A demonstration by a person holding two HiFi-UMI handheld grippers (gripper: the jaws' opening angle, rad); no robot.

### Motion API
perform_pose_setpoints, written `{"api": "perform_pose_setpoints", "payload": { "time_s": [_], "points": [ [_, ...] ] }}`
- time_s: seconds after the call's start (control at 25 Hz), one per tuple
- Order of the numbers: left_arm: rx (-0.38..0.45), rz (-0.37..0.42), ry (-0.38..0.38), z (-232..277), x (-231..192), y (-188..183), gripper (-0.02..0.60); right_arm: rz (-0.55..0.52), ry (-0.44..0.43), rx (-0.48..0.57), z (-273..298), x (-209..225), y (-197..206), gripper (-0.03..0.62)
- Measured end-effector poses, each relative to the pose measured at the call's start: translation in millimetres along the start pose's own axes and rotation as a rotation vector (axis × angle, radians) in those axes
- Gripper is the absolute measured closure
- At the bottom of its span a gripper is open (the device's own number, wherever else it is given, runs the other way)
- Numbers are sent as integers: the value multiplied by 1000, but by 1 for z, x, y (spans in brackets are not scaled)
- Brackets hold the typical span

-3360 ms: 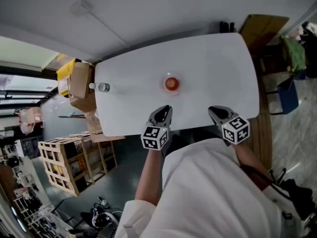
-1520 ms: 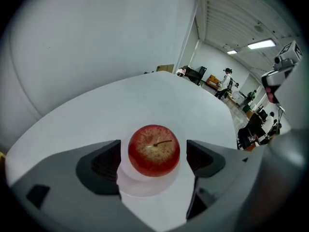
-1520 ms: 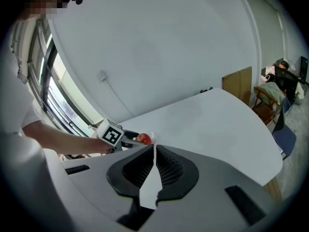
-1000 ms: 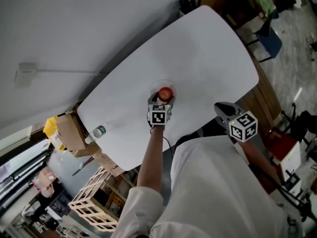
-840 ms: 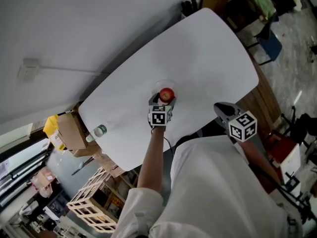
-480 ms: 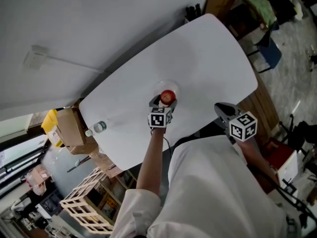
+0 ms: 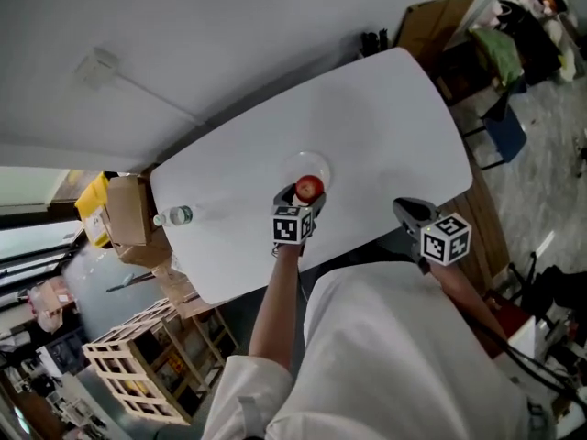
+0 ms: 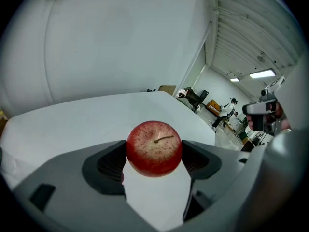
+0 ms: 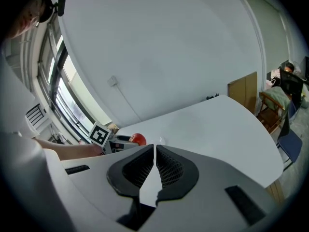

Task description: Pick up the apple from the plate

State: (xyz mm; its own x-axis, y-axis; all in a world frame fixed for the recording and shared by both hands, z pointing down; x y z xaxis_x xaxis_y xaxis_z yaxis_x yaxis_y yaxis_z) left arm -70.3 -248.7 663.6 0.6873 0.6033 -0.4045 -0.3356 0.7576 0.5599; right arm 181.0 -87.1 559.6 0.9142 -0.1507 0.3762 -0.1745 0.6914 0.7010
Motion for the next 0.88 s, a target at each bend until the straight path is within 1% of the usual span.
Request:
{"api": "perform_pose_setpoints", "payload": {
  "time_s": [0.16,0.28,0.72,0.88],
  "points": [
    [41,-43,-27,-13,16,7,222,-34,-43,-16,-8,7,0,556],
    [67,-61,-46,-25,28,13,222,-60,-65,-20,-15,10,2,556],
    [118,-62,-102,-63,75,42,222,-91,-139,5,-43,16,21,556],
    [154,-94,-107,-80,93,53,222,-102,-167,8,-52,14,31,556]
  ]
}}
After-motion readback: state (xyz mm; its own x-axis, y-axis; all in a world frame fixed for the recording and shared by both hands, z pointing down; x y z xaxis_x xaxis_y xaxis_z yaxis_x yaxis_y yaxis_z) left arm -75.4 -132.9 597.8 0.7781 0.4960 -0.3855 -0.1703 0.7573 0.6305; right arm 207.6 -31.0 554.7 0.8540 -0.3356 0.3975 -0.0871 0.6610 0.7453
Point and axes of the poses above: the fingertips, and each gripper's own axes: z forward along the fingers, x to its right, y out of its underside, the point moved 8 cm from there along -z, backward along the fingers, and after that the axes turned 6 degrees about -z, right-handed, at the moved point
